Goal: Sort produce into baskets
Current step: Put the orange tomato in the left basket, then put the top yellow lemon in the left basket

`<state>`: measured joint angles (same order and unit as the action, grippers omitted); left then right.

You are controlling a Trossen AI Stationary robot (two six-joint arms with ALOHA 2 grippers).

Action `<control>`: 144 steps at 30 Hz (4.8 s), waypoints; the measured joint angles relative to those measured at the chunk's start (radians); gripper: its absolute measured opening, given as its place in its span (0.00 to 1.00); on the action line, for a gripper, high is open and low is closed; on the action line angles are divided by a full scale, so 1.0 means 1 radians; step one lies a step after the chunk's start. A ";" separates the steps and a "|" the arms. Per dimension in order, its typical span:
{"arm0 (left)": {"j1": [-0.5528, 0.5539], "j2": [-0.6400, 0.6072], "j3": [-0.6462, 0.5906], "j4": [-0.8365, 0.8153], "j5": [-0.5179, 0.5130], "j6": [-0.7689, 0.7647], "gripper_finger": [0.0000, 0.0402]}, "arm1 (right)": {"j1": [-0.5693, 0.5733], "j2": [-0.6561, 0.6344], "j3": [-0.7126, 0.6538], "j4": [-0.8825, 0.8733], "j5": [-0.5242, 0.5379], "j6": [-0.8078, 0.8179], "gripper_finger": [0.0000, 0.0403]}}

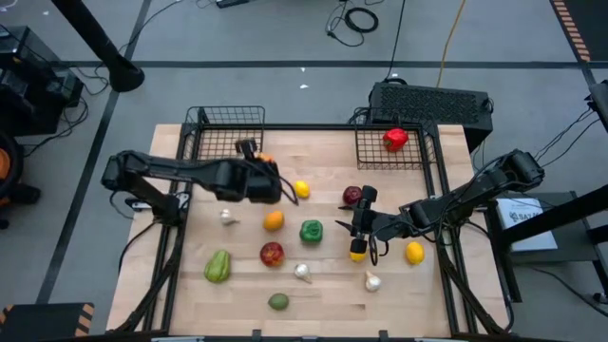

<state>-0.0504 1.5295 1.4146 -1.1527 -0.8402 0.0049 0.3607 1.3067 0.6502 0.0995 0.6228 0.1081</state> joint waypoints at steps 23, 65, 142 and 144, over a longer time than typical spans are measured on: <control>0.600 -0.076 -0.042 0.221 0.313 0.387 0.00 | 0.000 0.000 0.000 -0.005 0.000 0.003 0.42; 0.746 0.179 -0.256 0.603 0.388 0.508 0.04 | 0.000 0.000 0.000 -0.006 0.000 0.000 0.42; 0.079 -0.480 -0.706 0.339 0.250 -0.389 0.37 | -0.034 0.000 0.000 -0.005 -0.048 0.179 0.42; 0.103 -0.478 -0.721 0.335 0.282 -0.388 0.37 | -0.034 0.000 0.000 -0.005 -0.048 0.194 0.42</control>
<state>0.0523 1.0511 0.6934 -0.8180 -0.5582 -0.3832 0.3264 1.3071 0.6498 0.0945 0.5751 0.3026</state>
